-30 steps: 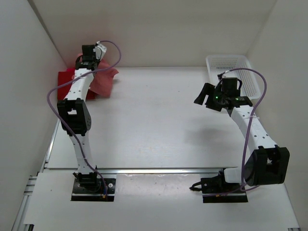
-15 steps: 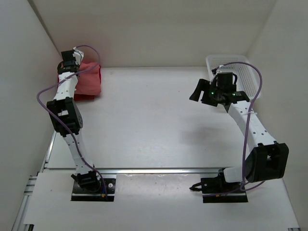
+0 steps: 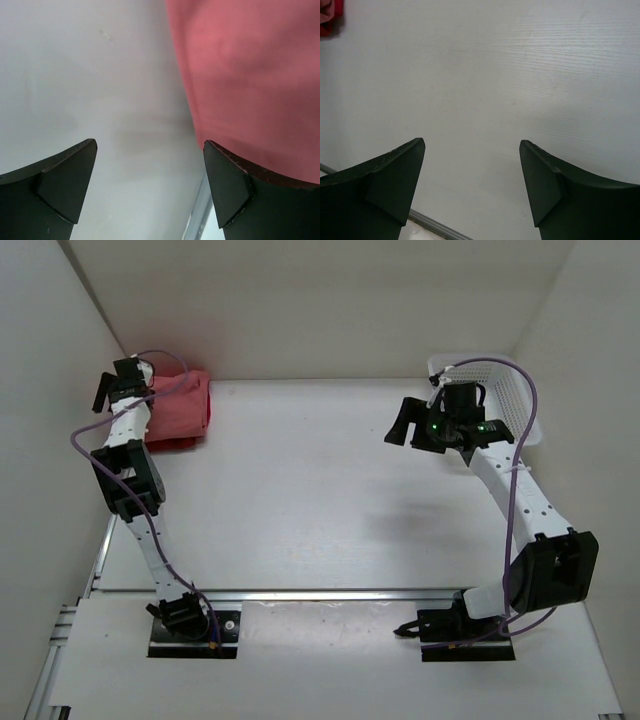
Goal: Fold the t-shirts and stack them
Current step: Put the neatly folded tshirt into the corner of the board with the left arm
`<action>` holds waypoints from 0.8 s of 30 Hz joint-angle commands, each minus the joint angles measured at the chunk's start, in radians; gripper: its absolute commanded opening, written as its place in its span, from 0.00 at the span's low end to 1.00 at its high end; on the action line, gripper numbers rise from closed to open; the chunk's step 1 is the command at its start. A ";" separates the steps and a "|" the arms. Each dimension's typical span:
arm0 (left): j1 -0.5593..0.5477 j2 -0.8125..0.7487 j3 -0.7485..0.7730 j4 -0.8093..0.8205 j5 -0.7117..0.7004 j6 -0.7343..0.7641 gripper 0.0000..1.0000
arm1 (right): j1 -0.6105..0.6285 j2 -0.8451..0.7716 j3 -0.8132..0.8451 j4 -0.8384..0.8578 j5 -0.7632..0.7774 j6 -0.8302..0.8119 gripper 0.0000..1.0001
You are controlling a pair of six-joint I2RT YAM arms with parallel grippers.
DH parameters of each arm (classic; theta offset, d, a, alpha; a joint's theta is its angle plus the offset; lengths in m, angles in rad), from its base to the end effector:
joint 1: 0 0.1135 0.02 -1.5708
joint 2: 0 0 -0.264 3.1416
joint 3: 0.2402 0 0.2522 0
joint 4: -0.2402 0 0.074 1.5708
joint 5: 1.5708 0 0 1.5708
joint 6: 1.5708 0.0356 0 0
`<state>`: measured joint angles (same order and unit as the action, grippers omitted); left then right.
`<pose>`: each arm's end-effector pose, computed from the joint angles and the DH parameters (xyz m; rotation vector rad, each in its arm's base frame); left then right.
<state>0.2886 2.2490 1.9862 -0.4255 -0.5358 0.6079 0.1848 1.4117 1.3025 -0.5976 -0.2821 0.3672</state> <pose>0.4919 0.1650 0.2469 0.0729 2.3715 1.0637 0.3034 0.0668 0.3368 0.0599 2.3175 0.6067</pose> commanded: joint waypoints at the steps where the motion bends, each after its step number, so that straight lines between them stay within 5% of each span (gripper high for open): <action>1: -0.037 -0.146 -0.072 0.062 -0.029 0.018 0.99 | 0.015 0.003 0.053 0.013 -0.009 -0.010 0.77; 10: -0.225 -0.481 -0.338 -0.091 0.252 -0.135 0.99 | 0.021 -0.017 0.053 -0.051 -0.011 -0.013 0.80; 12: -0.276 -0.535 -0.374 -0.243 0.377 -0.177 0.99 | 0.004 -0.011 0.069 -0.109 -0.002 -0.014 0.84; 14: -0.354 -0.586 -0.417 -0.353 0.434 -0.210 0.99 | -0.043 -0.005 0.087 -0.209 -0.011 -0.020 0.99; 19: -0.546 -0.744 -0.643 -0.579 0.679 -0.211 0.99 | -0.123 -0.029 0.098 -0.421 0.044 -0.074 0.99; 24: -0.749 -0.871 -0.834 -0.616 0.763 -0.206 0.99 | -0.131 -0.117 0.028 -0.499 0.044 -0.082 0.99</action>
<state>-0.3946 1.4639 1.2079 -0.9413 0.0978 0.4179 0.0444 1.3777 1.3472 -1.0054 -0.2451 0.3092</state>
